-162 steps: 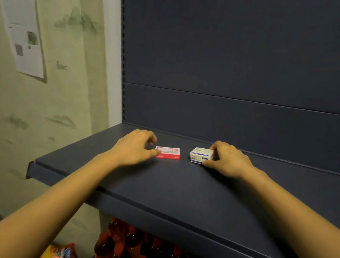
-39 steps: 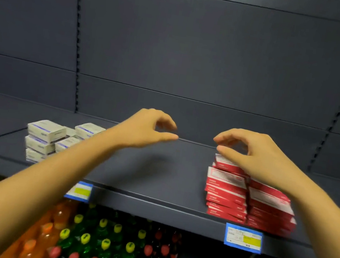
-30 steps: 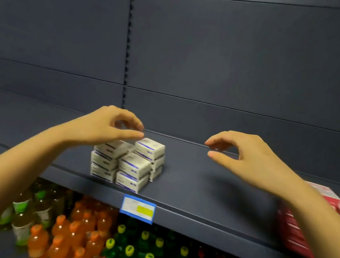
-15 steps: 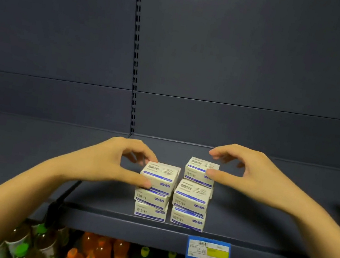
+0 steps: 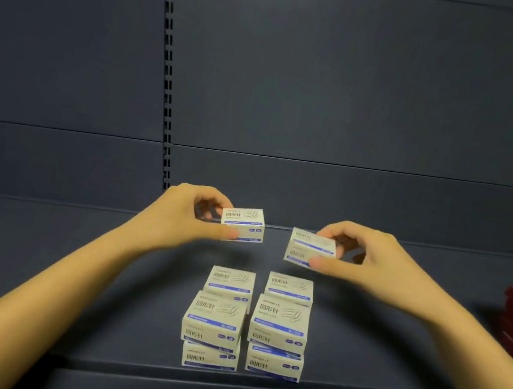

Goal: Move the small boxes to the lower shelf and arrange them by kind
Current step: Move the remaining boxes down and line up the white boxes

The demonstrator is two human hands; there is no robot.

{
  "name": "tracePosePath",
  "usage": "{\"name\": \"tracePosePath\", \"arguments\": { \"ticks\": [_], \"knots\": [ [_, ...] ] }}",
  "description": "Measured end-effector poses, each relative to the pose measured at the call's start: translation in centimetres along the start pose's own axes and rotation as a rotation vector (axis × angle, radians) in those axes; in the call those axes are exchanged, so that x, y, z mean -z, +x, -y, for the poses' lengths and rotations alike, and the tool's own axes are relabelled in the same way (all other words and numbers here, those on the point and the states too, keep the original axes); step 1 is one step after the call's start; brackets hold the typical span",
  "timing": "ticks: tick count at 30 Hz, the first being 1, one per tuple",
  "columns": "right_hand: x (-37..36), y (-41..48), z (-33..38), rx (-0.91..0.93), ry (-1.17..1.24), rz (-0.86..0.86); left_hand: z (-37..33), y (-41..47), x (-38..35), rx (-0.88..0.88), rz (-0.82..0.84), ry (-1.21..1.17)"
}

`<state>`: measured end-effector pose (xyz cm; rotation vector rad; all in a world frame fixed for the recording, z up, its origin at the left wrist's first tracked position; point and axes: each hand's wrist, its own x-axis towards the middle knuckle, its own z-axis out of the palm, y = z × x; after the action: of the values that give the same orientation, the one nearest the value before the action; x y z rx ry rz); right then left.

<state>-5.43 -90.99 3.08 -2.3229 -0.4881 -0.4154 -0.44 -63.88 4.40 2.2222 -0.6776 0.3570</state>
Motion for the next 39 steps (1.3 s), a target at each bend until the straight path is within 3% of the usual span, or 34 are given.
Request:
{"name": "tracePosePath", "arguments": {
  "ticks": [5,10,15,20,28,34,37,39],
  "knots": [
    [0.2,3.2,-2.7,-0.062,0.028,-0.059,2.5,4.4,-2.7,0.071,0.059,0.020],
    [-1.2,5.3,-5.9,-0.139,-0.004,0.023,5.2,5.1,-6.6,0.163,0.159,0.011],
    [-2.9,6.1,-8.6,-0.183,-0.019,0.110,6.8,5.3,-7.9,0.175,0.103,-0.046],
    [-4.3,6.7,-9.5,-0.209,0.103,0.037,7.3,6.0,-8.8,0.171,0.056,-0.044],
    [-5.6,7.1,-10.0,-0.205,0.074,-0.022,8.0,6.1,-9.2,0.202,0.024,-0.065],
    [-5.0,6.7,-9.0,-0.067,-0.146,-0.099,7.2,5.4,-8.6,0.209,-0.010,-0.060],
    [-3.9,6.1,-8.0,0.013,-0.062,-0.205,5.7,4.5,-6.5,0.210,0.007,-0.149],
    [-3.3,5.3,-6.9,0.048,0.071,-0.167,4.5,3.4,-4.7,0.172,0.118,-0.247]
  ]
}}
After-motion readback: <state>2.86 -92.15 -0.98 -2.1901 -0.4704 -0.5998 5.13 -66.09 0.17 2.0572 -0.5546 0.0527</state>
